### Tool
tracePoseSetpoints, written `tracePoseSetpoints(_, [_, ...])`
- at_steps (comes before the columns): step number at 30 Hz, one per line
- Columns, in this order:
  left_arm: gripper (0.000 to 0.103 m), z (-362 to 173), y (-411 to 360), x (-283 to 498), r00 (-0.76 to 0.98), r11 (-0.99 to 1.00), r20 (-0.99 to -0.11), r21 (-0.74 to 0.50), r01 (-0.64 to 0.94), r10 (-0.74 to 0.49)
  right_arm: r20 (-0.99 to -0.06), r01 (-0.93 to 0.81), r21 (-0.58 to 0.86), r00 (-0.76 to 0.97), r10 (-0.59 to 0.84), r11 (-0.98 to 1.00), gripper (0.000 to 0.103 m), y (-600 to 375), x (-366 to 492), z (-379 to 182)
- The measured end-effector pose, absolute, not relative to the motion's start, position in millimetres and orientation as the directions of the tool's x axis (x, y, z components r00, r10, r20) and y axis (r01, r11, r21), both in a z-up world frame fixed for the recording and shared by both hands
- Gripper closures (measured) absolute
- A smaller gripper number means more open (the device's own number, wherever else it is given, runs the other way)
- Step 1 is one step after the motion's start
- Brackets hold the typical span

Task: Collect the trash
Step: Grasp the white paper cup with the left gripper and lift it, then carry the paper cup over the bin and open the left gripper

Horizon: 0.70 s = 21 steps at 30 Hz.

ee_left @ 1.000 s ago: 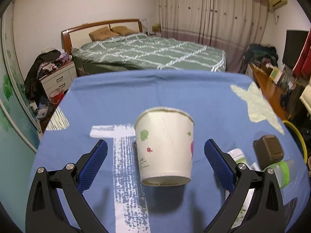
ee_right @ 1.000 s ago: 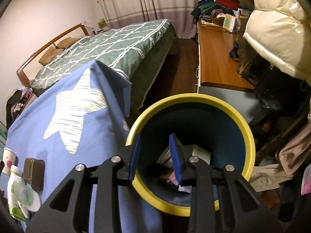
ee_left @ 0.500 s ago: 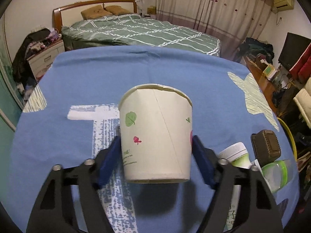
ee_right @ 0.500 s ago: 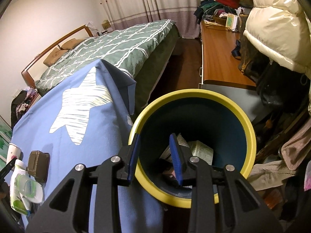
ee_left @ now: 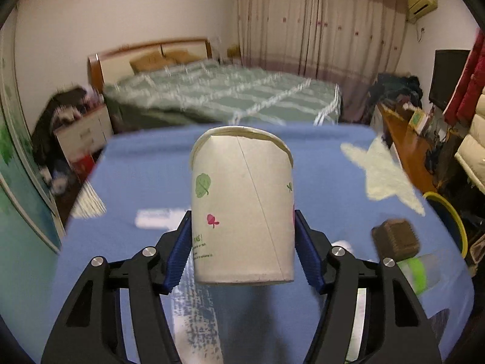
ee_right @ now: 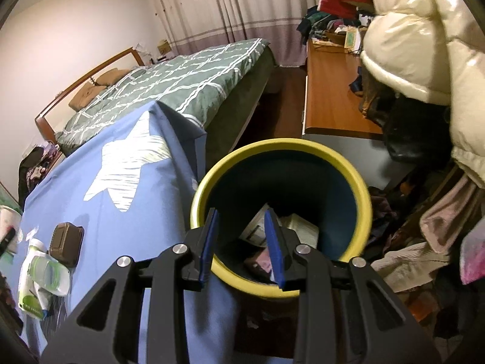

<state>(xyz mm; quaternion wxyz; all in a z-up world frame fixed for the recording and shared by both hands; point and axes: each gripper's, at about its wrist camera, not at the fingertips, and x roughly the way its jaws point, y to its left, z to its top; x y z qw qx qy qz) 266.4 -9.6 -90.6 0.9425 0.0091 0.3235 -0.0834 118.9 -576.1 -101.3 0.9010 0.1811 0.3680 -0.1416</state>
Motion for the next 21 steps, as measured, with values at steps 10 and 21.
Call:
tracePoseSetpoints(10, [0.040, -23, -119, 194, 0.741, 0.893, -0.529, -0.078, 0.443, -0.413, -0.659, 0.363, 0.164, 0.732, -0.172, 0.917, 0.073, -577, 75, -74])
tracePoseSetpoints(21, [0.040, -42, -321, 190, 0.471, 0.687, -0.637, -0.130, 0.715, -0.610, -0.650, 0.397, 0.165, 0.732, -0.203, 0.903, 0.073, -606, 15, -88])
